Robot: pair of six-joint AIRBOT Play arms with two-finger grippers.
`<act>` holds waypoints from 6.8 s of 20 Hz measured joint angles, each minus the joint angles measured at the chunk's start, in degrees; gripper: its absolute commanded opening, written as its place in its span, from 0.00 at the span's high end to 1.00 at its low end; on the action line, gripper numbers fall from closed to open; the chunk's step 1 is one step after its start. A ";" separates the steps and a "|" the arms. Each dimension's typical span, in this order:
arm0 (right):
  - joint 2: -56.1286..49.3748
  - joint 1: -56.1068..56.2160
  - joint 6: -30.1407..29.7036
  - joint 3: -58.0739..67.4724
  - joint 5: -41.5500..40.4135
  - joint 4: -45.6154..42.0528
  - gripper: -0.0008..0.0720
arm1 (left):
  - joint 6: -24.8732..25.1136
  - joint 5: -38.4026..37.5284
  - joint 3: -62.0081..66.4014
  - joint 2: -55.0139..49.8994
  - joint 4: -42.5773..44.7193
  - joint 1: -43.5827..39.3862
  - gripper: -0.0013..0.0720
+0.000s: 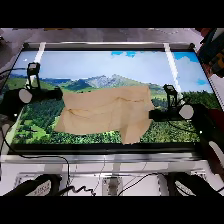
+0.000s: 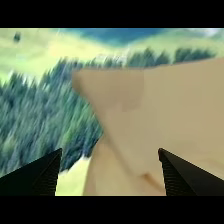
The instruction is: Fold the clothes and pants, and hang the long-sleeved shirts on hangers.
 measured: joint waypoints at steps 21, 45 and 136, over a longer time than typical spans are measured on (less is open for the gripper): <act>2.05 -0.04 0.13 -1.29 -1.64 0.96 0.97 | 22.77 -28.30 -12.79 -13.07 -27.30 26.75 0.40; 2.05 -0.04 0.11 -1.29 -1.92 1.14 0.97 | 26.84 -29.73 -4.46 -18.71 -24.72 27.61 0.20; -32.76 -16.70 -2.91 28.24 26.21 -6.73 0.83 | 11.76 -24.72 14.34 -15.76 -14.23 8.52 0.53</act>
